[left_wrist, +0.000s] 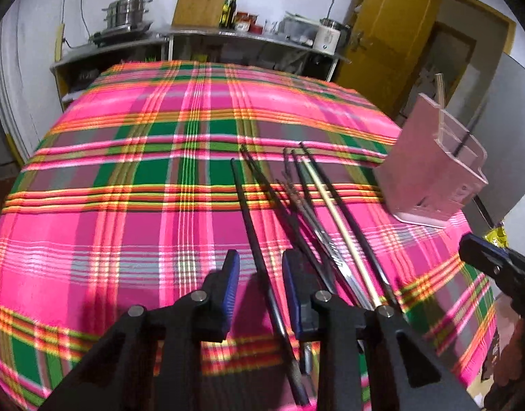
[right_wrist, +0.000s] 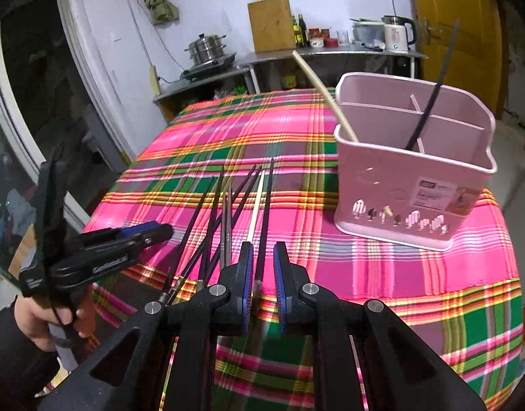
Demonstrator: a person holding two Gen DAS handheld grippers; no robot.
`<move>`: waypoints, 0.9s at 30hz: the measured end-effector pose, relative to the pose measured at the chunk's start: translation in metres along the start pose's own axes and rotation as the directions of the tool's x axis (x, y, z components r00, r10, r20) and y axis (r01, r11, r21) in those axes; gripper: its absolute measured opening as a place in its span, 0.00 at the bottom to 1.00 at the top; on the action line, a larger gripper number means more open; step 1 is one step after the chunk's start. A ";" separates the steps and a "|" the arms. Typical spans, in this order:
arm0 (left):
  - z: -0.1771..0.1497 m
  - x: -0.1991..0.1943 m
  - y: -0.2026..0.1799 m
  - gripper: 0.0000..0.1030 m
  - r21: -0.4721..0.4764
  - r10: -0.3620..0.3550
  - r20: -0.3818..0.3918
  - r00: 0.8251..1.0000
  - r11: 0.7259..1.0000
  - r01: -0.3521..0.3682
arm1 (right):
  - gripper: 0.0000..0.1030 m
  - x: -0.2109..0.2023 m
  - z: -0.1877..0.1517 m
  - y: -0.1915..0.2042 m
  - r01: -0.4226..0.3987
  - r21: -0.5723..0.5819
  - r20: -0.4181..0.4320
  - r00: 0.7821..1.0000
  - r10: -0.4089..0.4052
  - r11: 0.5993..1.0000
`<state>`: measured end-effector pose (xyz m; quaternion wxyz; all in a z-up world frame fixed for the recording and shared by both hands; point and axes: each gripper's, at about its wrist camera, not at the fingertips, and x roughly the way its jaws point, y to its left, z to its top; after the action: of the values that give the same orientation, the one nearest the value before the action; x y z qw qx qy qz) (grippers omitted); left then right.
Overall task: Organize utensils
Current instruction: 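Move both open tools back to the chopstick pile, then grasp a black chopstick with the left tool while the right tool grasps a wooden chopstick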
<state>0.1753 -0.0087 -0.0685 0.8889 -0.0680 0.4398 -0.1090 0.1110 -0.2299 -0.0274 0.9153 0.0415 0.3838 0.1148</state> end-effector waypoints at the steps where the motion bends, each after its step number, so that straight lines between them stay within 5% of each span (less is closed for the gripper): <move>1: 0.002 0.005 0.001 0.26 -0.002 0.001 -0.007 1.000 1.000 -0.001 | 0.12 0.003 0.000 0.001 0.000 -0.002 -0.005 1.000 0.000 1.000; 10: 0.017 0.039 0.006 0.22 -0.001 0.018 -0.034 0.999 1.000 -0.018 | 0.12 0.046 0.014 0.010 -0.004 -0.020 -0.059 0.998 0.003 1.000; 16: 0.022 0.041 0.005 0.09 0.033 0.051 -0.021 0.998 0.998 -0.050 | 0.12 0.074 0.027 0.014 -0.003 -0.023 -0.083 0.997 0.001 1.000; 27: 0.019 0.032 0.034 0.07 -0.041 0.020 -0.011 1.000 0.999 -0.021 | 0.12 0.121 0.046 0.015 0.015 -0.034 -0.134 0.991 -0.019 0.999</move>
<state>0.2134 0.0170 -0.0892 0.8861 -0.0810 0.4471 -0.0913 0.2233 -0.1856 -0.0770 0.8888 0.0152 0.4431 0.1159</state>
